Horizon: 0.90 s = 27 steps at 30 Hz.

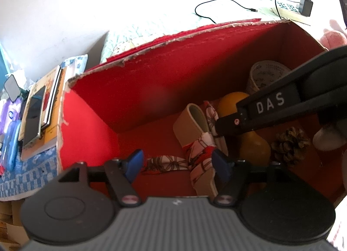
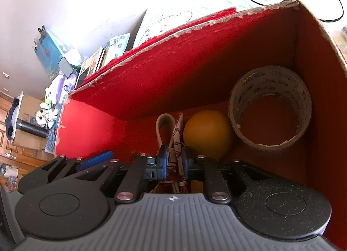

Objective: Organize objects
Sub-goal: 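Open the right tool to release the sandal inside the box, then withdraw the right tool and move it to the small red gift box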

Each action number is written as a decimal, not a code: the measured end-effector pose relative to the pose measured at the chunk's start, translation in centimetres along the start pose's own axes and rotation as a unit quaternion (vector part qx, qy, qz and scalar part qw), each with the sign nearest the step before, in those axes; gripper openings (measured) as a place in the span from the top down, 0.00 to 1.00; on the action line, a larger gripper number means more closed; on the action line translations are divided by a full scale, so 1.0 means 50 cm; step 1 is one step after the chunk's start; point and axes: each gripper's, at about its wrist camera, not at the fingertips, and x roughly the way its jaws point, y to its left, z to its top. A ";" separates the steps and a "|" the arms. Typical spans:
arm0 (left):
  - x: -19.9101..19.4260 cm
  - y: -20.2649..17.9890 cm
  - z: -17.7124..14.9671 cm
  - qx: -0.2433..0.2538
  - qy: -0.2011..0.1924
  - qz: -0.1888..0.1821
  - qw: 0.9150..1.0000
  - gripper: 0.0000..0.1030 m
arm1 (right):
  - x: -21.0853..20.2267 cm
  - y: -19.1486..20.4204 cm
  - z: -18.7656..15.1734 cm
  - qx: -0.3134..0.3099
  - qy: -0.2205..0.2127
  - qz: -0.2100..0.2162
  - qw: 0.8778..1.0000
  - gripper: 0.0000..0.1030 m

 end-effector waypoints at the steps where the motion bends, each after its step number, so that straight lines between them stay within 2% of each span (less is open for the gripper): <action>1: 0.000 0.000 0.000 0.000 0.001 -0.001 1.000 0.28 | 0.000 0.000 0.000 -0.001 0.000 0.001 1.000 0.83; 8: 0.001 0.004 0.004 -0.001 0.007 0.003 1.000 0.24 | -0.002 0.002 -0.003 -0.004 -0.005 0.006 1.000 0.83; 13: -0.006 0.003 0.006 -0.012 0.004 0.018 1.000 0.24 | -0.015 0.004 -0.008 -0.010 -0.028 0.006 1.000 0.79; 16: -0.030 0.006 0.010 -0.021 -0.009 0.022 0.999 0.24 | -0.036 0.003 -0.014 -0.001 -0.060 0.005 0.998 0.77; 21: -0.074 0.006 0.008 -0.019 -0.028 0.054 0.998 0.24 | -0.080 0.015 -0.028 -0.011 -0.100 0.005 0.995 0.76; 24: -0.104 0.014 0.000 -0.035 -0.040 0.054 0.997 0.24 | -0.111 0.031 -0.046 -0.028 -0.131 -0.001 0.991 0.72; 27: -0.131 0.024 -0.006 -0.044 -0.050 0.061 0.996 0.24 | -0.141 0.046 -0.066 -0.039 -0.162 -0.007 0.986 0.62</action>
